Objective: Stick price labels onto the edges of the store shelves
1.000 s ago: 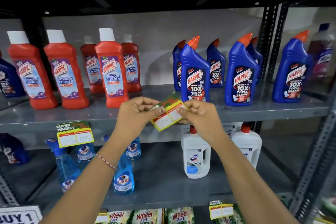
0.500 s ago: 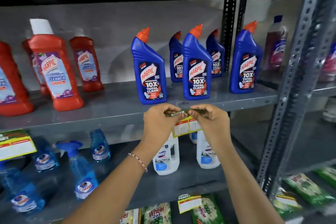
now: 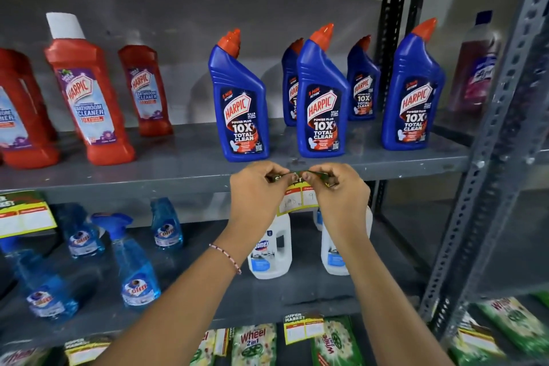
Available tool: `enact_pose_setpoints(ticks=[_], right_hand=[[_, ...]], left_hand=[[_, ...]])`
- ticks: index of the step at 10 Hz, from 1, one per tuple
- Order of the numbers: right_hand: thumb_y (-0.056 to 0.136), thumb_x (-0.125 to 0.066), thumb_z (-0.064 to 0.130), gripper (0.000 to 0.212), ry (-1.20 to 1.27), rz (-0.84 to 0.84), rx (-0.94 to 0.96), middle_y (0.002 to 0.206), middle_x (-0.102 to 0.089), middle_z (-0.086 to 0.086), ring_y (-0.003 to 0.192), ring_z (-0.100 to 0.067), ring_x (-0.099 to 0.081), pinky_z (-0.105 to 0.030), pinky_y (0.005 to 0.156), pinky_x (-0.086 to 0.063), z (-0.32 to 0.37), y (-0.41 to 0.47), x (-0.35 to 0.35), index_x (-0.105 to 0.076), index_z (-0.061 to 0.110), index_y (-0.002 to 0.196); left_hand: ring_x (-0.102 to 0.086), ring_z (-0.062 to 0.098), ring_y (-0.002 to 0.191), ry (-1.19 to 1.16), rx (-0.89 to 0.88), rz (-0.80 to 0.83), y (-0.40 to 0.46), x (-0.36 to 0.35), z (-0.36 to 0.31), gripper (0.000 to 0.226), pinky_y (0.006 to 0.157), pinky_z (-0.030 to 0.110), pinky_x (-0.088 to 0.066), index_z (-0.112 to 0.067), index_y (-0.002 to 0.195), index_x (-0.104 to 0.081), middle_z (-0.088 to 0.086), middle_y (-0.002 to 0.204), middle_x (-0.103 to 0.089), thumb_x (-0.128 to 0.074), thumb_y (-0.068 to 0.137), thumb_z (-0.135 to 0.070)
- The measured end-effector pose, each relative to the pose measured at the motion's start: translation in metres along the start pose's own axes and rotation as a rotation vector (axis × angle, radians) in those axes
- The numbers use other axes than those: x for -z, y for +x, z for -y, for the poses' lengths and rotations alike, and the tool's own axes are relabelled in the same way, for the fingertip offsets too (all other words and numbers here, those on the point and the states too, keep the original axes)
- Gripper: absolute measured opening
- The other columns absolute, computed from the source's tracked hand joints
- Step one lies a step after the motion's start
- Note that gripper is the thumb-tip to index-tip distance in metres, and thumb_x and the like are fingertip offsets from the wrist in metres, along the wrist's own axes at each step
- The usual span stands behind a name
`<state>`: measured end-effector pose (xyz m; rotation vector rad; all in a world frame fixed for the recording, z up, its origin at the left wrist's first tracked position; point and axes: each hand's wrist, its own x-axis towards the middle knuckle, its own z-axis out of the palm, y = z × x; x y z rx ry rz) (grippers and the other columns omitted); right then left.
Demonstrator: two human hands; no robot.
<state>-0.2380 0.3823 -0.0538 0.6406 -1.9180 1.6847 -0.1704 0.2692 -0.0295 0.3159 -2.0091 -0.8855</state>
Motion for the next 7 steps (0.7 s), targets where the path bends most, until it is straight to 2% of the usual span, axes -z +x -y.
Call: enact_pose_setpoints(ticks=[1,2,3,4,5,6,7], right_hand=[[0.080,-0.080,0.022,0.013,-0.048,-0.048,0.006,0.088,-0.064,0.008,0.079,-0.007,-0.060,-0.016,0.069,-0.046,-0.001,-0.002,-0.001,-0.068,0.024,0.084],[0.076,-0.082,0.025,0.021,-0.062,-0.092,0.002,0.086,-0.053,0.014,0.082,-0.011,-0.054,-0.019,0.070,-0.045,-0.001,-0.003,-0.001,-0.065,0.024,0.087],[0.078,-0.080,0.023,0.022,-0.032,-0.133,-0.018,0.088,-0.054,0.013,0.081,-0.008,-0.053,-0.013,0.069,-0.044,-0.003,-0.005,-0.002,-0.064,0.024,0.092],[0.080,-0.079,0.019,0.020,0.035,-0.200,-0.064,0.093,-0.059,0.002,0.077,-0.005,-0.054,-0.010,0.069,-0.045,-0.004,-0.006,0.000,-0.064,0.022,0.094],[0.085,-0.069,0.004,0.015,0.022,-0.264,-0.104,0.097,-0.060,-0.005,0.071,-0.003,-0.054,-0.012,0.069,-0.048,0.001,-0.008,0.000,-0.064,0.017,0.091],[0.087,-0.058,-0.004,0.020,-0.010,-0.357,-0.058,0.103,-0.059,-0.008,0.074,-0.011,-0.055,-0.012,0.071,-0.047,0.014,-0.016,-0.005,-0.063,0.013,0.095],[0.089,-0.056,-0.001,0.019,0.009,-0.311,0.152,0.103,-0.058,-0.006,0.089,-0.021,-0.058,-0.038,0.081,-0.051,0.034,-0.028,-0.028,-0.061,0.011,0.103]], left_hand=[[-0.064,0.007,0.070,0.071,-0.075,-0.062,-0.001,0.001,0.003,0.011,0.067,0.024,-0.055,-0.016,0.078,-0.074,-0.004,0.077,-0.071,-0.082,0.074,-0.024],[-0.055,0.005,0.072,0.154,-0.105,-0.152,0.001,0.008,0.009,0.023,0.061,0.014,-0.044,-0.018,0.080,-0.066,-0.008,0.086,-0.061,-0.083,0.071,-0.032],[-0.057,0.007,0.084,0.185,-0.120,-0.134,0.003,0.017,0.014,0.027,0.063,0.019,-0.047,-0.019,0.085,-0.062,-0.009,0.095,-0.057,-0.080,0.075,-0.035],[-0.063,0.010,0.090,0.216,-0.165,-0.108,0.003,0.025,0.020,0.020,0.064,0.025,-0.053,-0.020,0.081,-0.061,-0.012,0.095,-0.056,-0.077,0.080,-0.031],[-0.061,0.009,0.078,0.211,-0.191,-0.103,0.002,0.040,0.032,0.012,0.063,0.029,-0.055,-0.019,0.079,-0.063,-0.014,0.088,-0.056,-0.074,0.082,-0.019],[-0.058,0.010,0.073,0.205,-0.265,-0.102,0.000,0.063,0.051,0.009,0.065,0.035,-0.055,-0.018,0.083,-0.067,-0.008,0.087,-0.062,-0.069,0.083,-0.009],[-0.063,0.016,0.089,0.180,-0.336,-0.137,-0.001,0.090,0.065,0.014,0.079,0.035,-0.056,-0.015,0.099,-0.069,-0.001,0.100,-0.069,-0.062,0.088,-0.010]])
